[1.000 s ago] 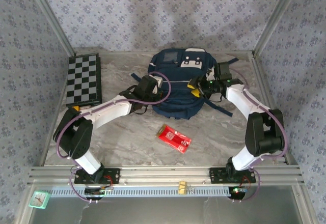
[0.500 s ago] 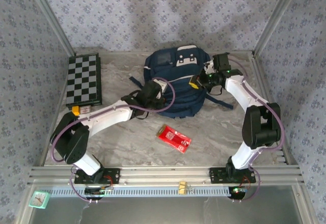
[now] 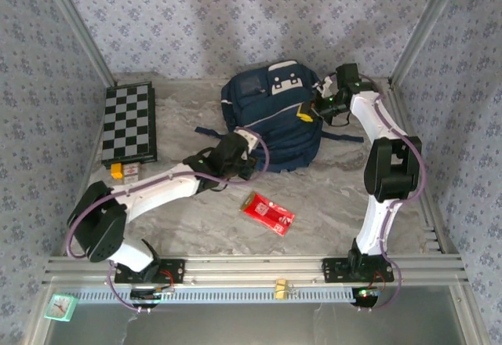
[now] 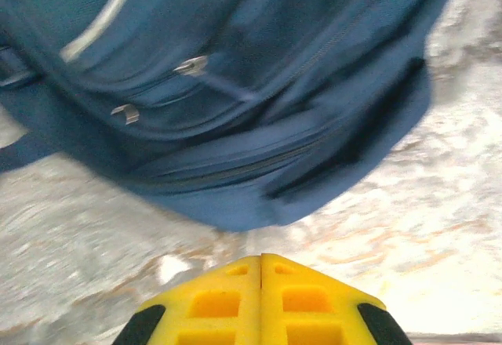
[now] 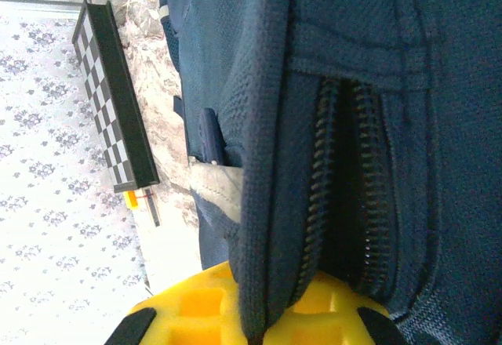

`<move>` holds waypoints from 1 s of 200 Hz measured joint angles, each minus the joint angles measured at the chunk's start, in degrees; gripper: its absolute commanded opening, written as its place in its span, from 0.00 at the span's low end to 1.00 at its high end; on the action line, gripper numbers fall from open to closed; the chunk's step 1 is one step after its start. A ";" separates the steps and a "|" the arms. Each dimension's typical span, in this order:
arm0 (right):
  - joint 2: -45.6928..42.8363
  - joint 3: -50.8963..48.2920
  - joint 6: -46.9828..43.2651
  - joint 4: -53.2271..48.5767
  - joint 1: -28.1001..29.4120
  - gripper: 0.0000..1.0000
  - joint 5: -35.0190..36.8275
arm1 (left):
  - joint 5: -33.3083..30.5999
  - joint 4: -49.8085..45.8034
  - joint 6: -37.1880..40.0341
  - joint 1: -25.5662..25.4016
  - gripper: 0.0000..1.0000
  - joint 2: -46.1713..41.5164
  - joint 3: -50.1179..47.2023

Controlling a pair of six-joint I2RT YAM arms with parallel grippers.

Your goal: Pack the student bag

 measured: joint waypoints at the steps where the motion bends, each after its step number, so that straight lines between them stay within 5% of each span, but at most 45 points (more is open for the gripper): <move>1: 0.00 0.02 -0.02 -0.07 -0.02 0.00 0.00 | 0.00 0.04 0.07 0.35 0.00 -0.22 -0.31; 37: 0.09 1.09 -2.29 -1.95 -0.52 0.00 -0.81 | 0.02 0.81 0.50 9.22 0.00 -2.14 -4.26; 61: 0.09 1.01 -2.47 -2.05 -0.68 0.00 -1.38 | 0.61 1.60 0.48 10.82 0.00 -1.97 -4.13; 74: 0.09 0.76 -2.27 -1.75 -0.59 0.00 -1.64 | 0.61 1.44 -0.13 10.05 0.16 -0.68 -2.64; 105: -0.15 -1.25 -0.17 0.42 -0.59 0.00 -2.23 | 0.68 1.70 -2.82 7.23 0.35 5.29 4.57; 200: -0.92 -1.68 3.85 2.08 -0.26 0.00 -2.38 | 8.57 -1.18 -0.55 7.32 0.34 20.72 18.18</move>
